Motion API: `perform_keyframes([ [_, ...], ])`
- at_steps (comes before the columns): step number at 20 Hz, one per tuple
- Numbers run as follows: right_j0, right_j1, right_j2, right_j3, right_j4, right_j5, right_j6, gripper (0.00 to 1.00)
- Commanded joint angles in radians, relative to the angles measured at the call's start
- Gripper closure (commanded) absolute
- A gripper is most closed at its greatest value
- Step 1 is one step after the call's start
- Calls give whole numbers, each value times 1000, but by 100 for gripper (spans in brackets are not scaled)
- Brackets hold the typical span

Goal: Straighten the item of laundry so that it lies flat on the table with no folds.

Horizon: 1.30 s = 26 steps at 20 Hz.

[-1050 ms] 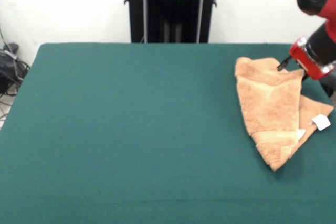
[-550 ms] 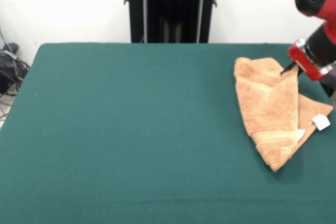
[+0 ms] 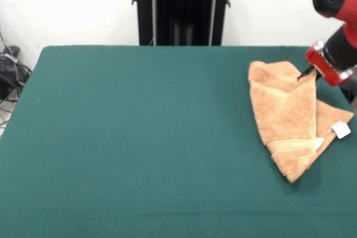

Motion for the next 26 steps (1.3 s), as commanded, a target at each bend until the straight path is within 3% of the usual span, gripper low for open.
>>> perform_keyframes([
  [1, -77, 15, 78, 6, -32, -85, 85, 100],
  [4, -156, -42, 165, 77, 18, -99, 11, 100],
  [12, -261, -119, 223, 102, -29, -22, -58, 100],
  [21, -392, -121, 353, 176, -37, -128, -129, 100],
  [26, -497, -119, 471, 243, -26, -210, -184, 100],
])
